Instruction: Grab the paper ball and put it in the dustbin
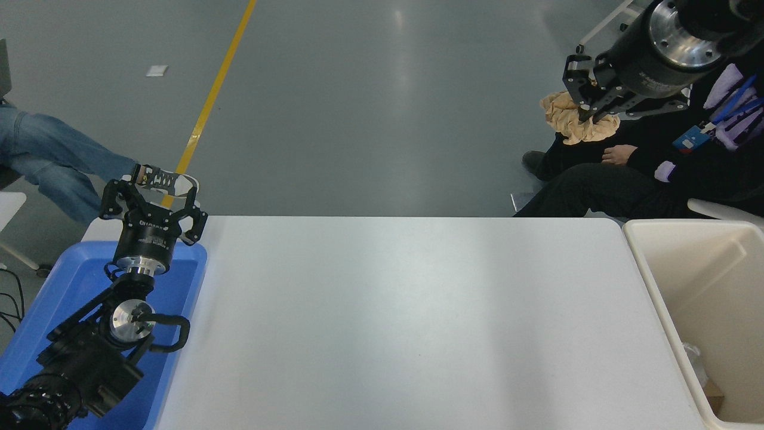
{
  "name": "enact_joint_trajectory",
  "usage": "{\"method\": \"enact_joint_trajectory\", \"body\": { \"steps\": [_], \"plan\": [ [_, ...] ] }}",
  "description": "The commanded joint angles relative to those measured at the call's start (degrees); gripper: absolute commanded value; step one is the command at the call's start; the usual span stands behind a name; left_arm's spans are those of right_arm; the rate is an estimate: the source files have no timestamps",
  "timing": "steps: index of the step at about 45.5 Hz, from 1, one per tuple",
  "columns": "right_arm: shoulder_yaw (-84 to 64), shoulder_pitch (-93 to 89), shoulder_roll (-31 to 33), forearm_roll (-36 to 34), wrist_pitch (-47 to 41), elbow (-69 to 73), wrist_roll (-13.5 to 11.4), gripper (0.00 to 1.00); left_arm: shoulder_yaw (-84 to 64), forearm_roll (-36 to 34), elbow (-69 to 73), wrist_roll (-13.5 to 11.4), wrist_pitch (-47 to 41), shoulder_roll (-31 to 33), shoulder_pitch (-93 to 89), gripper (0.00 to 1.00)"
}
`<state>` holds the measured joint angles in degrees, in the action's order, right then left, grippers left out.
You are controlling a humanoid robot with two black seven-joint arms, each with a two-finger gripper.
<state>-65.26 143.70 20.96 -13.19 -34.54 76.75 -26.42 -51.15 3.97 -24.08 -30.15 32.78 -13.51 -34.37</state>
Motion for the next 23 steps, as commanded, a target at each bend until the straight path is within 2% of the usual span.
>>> {"method": "enact_joint_trajectory", "body": {
  "steps": [1,10,23],
  "plan": [
    [-3.3,3.3,1.1,0.2,-1.8,0.9,-0.1,0.0,0.0,0.0,0.0,0.0,0.0,0.0,0.0,0.99],
    [-12.3,2.1,2.1,-0.3,-0.8,0.0,0.0,0.0,0.0,0.0,0.0,0.0,0.0,0.0,0.0,0.99],
    [-18.8,-4.5,17.5,2.2,1.8,-5.0,0.1,0.0,0.0,0.0,0.0,0.0,0.0,0.1,0.0,0.99]
  ]
}}
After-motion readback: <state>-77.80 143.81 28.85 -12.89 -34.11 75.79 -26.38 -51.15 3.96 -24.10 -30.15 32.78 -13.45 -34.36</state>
